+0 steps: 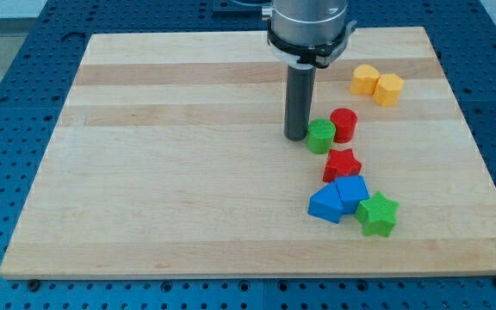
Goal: Slide the green circle above the red star
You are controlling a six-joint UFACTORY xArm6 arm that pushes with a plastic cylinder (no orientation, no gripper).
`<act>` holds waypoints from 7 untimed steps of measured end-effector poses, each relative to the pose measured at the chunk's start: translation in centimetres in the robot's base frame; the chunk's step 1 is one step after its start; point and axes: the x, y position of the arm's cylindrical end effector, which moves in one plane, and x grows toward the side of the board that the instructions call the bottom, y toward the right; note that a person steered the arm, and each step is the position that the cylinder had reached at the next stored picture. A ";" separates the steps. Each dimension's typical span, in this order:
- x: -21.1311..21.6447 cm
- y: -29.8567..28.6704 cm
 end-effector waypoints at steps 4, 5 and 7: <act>1.7 0.0; 1.7 0.0; -1.3 -2.7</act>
